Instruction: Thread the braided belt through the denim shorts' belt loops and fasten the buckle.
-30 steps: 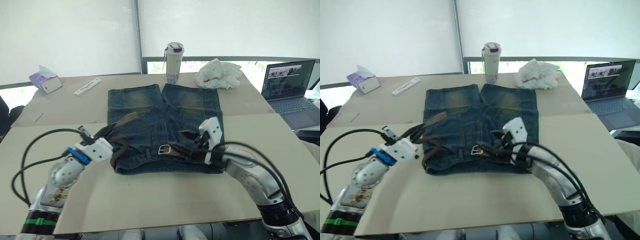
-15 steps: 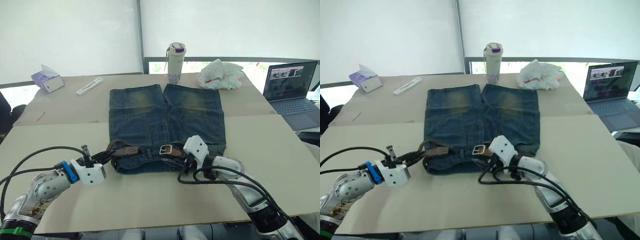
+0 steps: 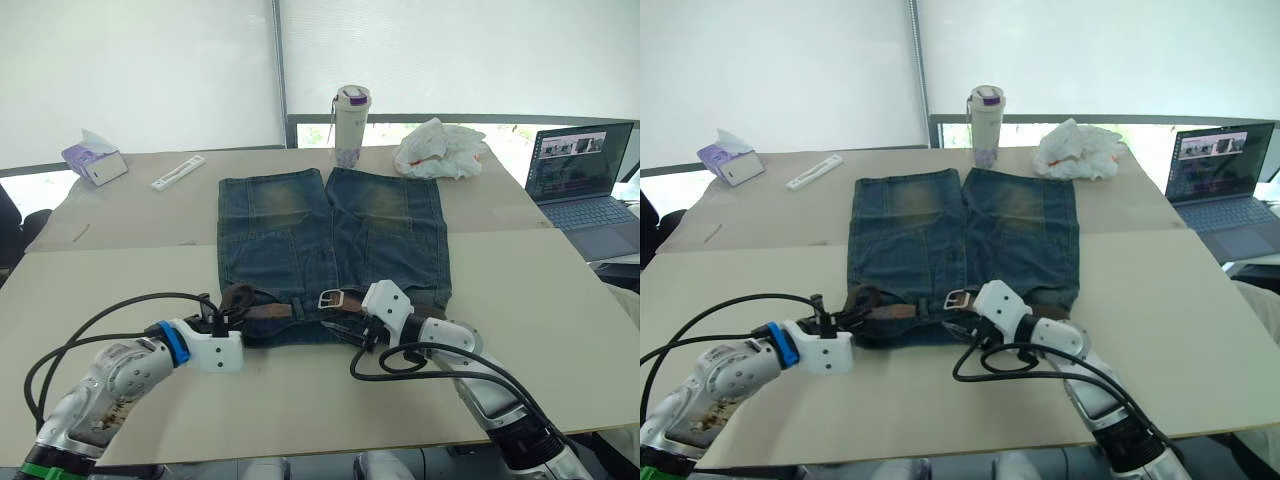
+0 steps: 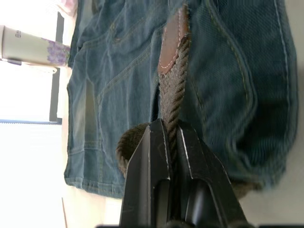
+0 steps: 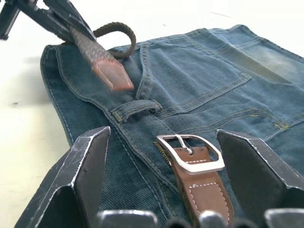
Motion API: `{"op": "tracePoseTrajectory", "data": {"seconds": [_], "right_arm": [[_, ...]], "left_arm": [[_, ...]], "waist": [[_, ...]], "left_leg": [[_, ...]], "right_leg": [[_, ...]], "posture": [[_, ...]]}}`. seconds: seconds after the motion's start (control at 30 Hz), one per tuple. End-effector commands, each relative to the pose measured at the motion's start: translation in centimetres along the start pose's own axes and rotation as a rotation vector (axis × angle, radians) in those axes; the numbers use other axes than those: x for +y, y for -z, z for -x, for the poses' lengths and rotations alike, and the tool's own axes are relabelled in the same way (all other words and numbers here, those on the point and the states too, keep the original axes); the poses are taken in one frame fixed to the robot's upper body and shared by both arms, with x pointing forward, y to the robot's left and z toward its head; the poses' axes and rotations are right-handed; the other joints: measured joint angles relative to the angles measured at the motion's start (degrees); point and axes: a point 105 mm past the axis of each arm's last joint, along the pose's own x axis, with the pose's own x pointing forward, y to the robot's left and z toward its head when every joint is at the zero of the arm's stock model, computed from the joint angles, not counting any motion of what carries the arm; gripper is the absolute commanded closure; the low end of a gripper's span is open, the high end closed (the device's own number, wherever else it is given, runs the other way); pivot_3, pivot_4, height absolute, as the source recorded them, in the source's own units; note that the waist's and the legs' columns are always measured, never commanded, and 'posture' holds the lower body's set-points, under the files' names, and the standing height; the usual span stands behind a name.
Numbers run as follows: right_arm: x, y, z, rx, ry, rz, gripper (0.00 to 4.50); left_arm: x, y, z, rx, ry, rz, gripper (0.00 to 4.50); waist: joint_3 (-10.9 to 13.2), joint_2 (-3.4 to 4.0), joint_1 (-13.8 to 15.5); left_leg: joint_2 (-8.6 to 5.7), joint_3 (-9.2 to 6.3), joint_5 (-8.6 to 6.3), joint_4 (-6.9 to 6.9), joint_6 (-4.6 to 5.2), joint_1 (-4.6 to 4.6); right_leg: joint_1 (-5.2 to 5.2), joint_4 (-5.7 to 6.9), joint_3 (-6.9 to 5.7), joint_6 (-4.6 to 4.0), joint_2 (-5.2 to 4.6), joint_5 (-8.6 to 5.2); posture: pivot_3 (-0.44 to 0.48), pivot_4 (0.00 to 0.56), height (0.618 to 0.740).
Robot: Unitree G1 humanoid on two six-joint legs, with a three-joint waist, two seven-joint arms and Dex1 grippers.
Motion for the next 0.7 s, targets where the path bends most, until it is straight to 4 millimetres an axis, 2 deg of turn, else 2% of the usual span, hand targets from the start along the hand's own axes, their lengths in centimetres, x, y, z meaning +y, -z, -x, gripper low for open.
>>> {"op": "tracePoseTrajectory", "data": {"seconds": [0.03, 0.37, 0.7], "right_arm": [[-0.6, -1.5, 0.3, -0.054, 0.032, 0.028, 0.58], [-1.3, -1.6, 0.6, -0.059, 0.068, 0.004, 0.58], [-1.3, -1.5, 0.6, -0.057, 0.083, -0.005, 0.58]], "left_arm": [[0.4, -0.5, -0.5, 0.021, 0.002, -0.037, 4.5], [-0.2, -0.7, -0.9, 0.051, 0.032, -0.056, 4.5], [-0.4, -1.9, -3.6, 0.019, 0.016, 0.03, 4.5]], "waist": [[0.0, 0.0, 0.0], [0.0, 0.0, 0.0], [0.0, -0.01, 0.5]], "left_leg": [[-0.01, 0.0, 0.0, 0.0, 0.0, 0.01], [-0.01, 0.0, 0.0, 0.01, 0.0, 0.03], [-0.1, 0.0, 0.0, 0.12, 0.0, 0.02]], "right_leg": [[0.0, 0.0, 0.0, 0.0, 0.0, 0.0], [0.02, 0.02, 0.02, 0.0, -0.01, 0.0], [0.05, 0.07, 0.02, 0.0, -0.02, 0.0]], "posture": [[0.0, 0.15, 0.74], [0.0, 0.15, 0.74], [0.0, 0.15, 0.74]]}}
